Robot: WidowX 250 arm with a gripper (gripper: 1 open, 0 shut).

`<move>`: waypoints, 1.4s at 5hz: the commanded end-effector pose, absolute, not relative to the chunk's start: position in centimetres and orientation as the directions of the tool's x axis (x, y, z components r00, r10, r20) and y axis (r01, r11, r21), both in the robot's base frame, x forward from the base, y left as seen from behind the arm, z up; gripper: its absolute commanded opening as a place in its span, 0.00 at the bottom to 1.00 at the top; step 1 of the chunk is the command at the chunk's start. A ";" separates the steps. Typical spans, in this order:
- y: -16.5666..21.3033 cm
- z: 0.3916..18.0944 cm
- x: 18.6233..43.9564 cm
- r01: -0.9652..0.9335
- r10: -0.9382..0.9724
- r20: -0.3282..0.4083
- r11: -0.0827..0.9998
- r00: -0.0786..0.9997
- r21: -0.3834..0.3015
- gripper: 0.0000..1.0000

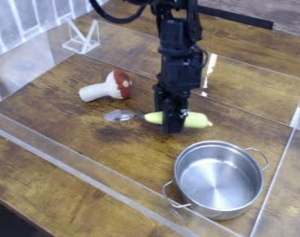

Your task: Move the green spoon to the right

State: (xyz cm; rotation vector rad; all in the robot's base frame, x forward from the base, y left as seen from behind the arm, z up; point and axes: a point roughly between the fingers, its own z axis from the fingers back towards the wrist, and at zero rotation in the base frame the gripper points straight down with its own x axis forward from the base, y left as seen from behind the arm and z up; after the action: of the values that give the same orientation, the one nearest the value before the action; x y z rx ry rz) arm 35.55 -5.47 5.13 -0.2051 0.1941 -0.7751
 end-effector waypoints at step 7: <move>-5.0 6.2 39.7 0.619 -0.632 0.062 0.728 0.773 -0.294 0.00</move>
State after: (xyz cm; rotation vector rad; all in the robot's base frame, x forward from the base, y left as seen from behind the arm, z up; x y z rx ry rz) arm 38.65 -5.73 3.62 -0.3314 0.1208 -0.6929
